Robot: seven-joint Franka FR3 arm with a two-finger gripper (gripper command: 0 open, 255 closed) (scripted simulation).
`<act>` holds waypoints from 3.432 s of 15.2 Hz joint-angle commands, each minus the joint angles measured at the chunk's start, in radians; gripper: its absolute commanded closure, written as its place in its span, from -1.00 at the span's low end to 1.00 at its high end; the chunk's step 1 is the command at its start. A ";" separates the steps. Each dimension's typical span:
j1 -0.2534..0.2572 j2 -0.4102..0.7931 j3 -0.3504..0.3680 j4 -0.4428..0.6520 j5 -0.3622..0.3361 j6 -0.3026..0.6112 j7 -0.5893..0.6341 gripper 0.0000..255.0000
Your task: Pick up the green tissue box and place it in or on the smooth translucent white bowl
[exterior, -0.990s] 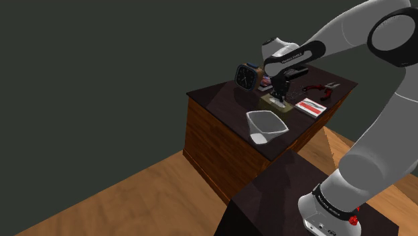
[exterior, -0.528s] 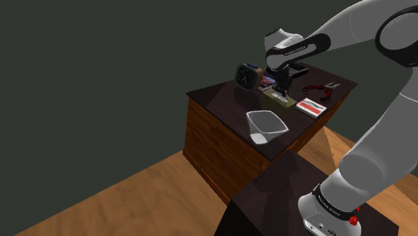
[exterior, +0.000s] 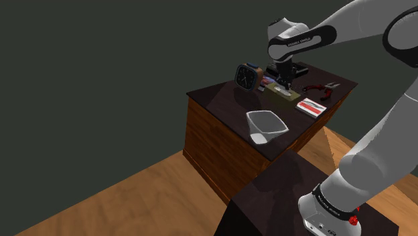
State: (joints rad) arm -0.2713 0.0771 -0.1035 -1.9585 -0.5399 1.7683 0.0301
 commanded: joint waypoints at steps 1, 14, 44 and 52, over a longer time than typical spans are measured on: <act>0.001 -0.009 0.001 0.015 0.002 -0.022 -0.012 1.00; 0.048 -0.182 0.047 -0.049 0.023 -0.162 0.013 1.00; 0.132 -0.372 0.147 -0.427 0.096 -0.068 0.241 1.00; 0.132 -0.361 0.146 -0.442 0.093 -0.045 0.251 1.00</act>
State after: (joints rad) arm -0.1403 -0.2896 0.0419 -2.3924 -0.4507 1.7226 0.2799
